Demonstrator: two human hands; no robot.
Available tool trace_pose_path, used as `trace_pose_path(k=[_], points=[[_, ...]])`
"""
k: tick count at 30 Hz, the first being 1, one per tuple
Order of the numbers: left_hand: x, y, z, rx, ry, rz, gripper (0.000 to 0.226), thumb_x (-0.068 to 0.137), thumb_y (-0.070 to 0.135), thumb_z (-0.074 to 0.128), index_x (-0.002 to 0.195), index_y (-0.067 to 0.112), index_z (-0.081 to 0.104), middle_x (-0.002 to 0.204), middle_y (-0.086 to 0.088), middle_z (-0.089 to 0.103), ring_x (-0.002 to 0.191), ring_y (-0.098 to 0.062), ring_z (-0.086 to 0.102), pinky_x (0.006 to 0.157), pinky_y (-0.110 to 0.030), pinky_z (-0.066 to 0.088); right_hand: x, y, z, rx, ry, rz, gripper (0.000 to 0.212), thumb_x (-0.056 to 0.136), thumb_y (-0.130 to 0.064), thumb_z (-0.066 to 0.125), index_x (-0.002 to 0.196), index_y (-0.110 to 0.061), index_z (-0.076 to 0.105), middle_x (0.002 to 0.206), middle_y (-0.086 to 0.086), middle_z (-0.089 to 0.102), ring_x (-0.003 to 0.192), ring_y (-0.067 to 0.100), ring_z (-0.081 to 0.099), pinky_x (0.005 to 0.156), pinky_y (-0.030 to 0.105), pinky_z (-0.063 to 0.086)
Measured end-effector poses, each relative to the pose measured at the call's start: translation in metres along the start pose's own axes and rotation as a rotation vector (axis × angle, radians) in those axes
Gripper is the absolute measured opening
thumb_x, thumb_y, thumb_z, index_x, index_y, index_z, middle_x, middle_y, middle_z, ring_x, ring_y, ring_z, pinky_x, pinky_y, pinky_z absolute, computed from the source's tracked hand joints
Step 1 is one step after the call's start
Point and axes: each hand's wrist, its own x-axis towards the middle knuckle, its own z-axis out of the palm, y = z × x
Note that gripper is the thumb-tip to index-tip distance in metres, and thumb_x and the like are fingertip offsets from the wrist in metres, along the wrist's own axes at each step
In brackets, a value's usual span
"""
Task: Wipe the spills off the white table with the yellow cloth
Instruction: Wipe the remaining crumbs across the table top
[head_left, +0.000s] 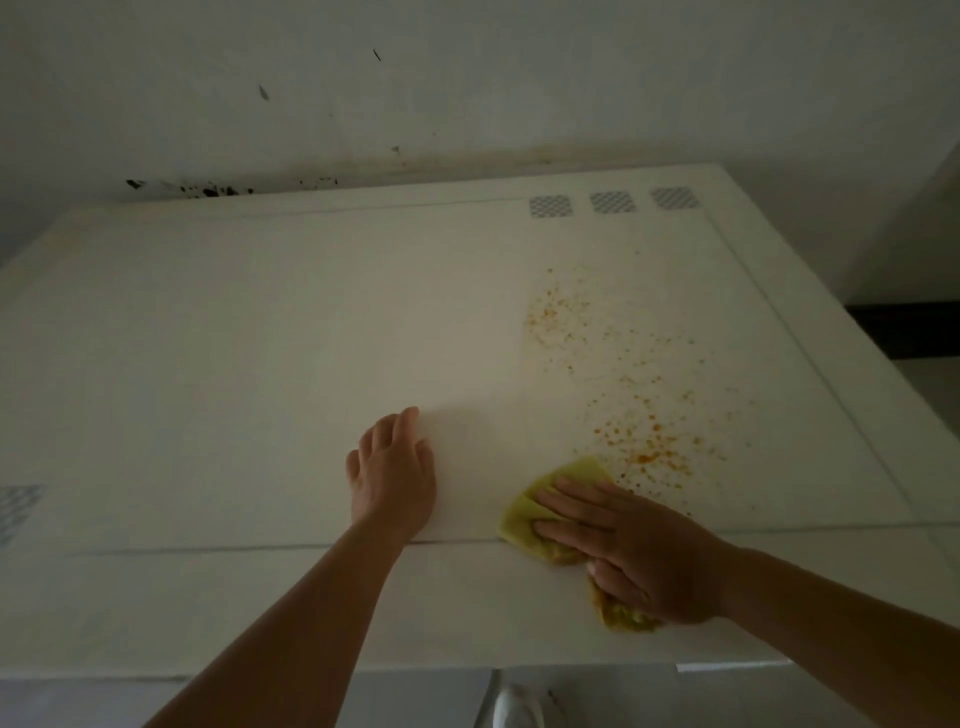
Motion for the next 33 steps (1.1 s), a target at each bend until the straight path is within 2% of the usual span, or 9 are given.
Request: trace_pose_path(k=[6, 11, 16, 20, 23, 27, 33], points=[[0.022, 0.014, 0.010, 0.093, 0.060, 0.009, 0.040, 0.089, 0.028, 0.039, 0.128, 0.024, 0.042, 0.127, -0.008, 0.049, 0.116, -0.029, 0.039, 0.100, -0.041, 0.025, 0.023, 0.021, -0.007, 0.000, 0.002, 0.011, 0.051, 0.096, -0.036, 0.024, 0.145, -0.036, 0.009, 0.155, -0.014, -0.001, 0.142, 0.008, -0.012, 0.115, 0.041, -0.010], [0.059, 0.041, 0.028, 0.057, 0.054, 0.071, 0.040, 0.088, 0.027, 0.040, 0.128, 0.020, 0.044, 0.131, -0.007, 0.050, 0.124, -0.027, 0.039, 0.104, -0.039, 0.025, 0.071, 0.067, -0.022, 0.034, 0.072, 0.100, 0.049, 0.097, -0.038, 0.023, 0.144, -0.036, 0.009, 0.155, -0.015, -0.004, 0.142, 0.006, -0.012, 0.116, 0.032, -0.006], [0.113, 0.063, 0.045, 0.055, 0.071, 0.100, 0.040, 0.089, 0.027, 0.037, 0.128, 0.019, 0.044, 0.136, -0.004, 0.049, 0.131, -0.021, 0.036, 0.108, -0.037, 0.024, 0.124, 0.129, -0.041, 0.037, 0.154, 0.174, 0.050, 0.096, -0.037, 0.025, 0.144, -0.035, 0.013, 0.157, -0.012, 0.003, 0.142, 0.007, -0.006, 0.116, 0.029, -0.002], [0.170, 0.086, 0.056, 0.031, 0.091, 0.105, 0.041, 0.089, 0.025, 0.035, 0.129, 0.021, 0.043, 0.140, -0.002, 0.046, 0.135, -0.019, 0.032, 0.111, -0.036, 0.023, 0.172, 0.192, -0.060, 0.023, 0.208, 0.225, 0.050, 0.096, -0.036, 0.028, 0.144, -0.032, 0.016, 0.157, -0.008, 0.008, 0.143, 0.010, 0.000, 0.117, 0.034, 0.006], [0.213, 0.107, 0.065, 0.009, 0.089, 0.097, 0.041, 0.090, 0.024, 0.033, 0.131, 0.022, 0.040, 0.144, 0.000, 0.042, 0.138, -0.017, 0.028, 0.113, -0.035, 0.020, 0.205, 0.240, -0.073, 0.032, 0.250, 0.255, 0.049, 0.096, -0.036, 0.029, 0.144, -0.033, 0.017, 0.157, -0.008, 0.010, 0.143, 0.011, 0.003, 0.116, 0.030, 0.005], [0.271, 0.133, 0.082, 0.003, 0.084, 0.078, 0.041, 0.092, 0.024, 0.032, 0.133, 0.023, 0.037, 0.146, 0.002, 0.040, 0.139, -0.015, 0.025, 0.114, -0.036, 0.020, 0.250, 0.301, -0.092, 0.047, 0.286, 0.303, 0.048, 0.096, -0.036, 0.028, 0.143, -0.032, 0.019, 0.157, -0.004, 0.014, 0.143, 0.014, 0.008, 0.115, 0.034, 0.010], [0.335, 0.165, 0.107, 0.035, 0.023, 0.060, 0.047, 0.094, 0.029, 0.026, 0.141, 0.025, 0.026, 0.154, 0.003, 0.025, 0.144, -0.014, 0.013, 0.117, -0.037, 0.013, 0.302, 0.372, -0.117, 0.079, 0.311, 0.408, 0.048, 0.096, -0.037, 0.024, 0.144, -0.030, 0.018, 0.158, -0.003, 0.011, 0.143, 0.014, 0.005, 0.115, 0.037, 0.006]])
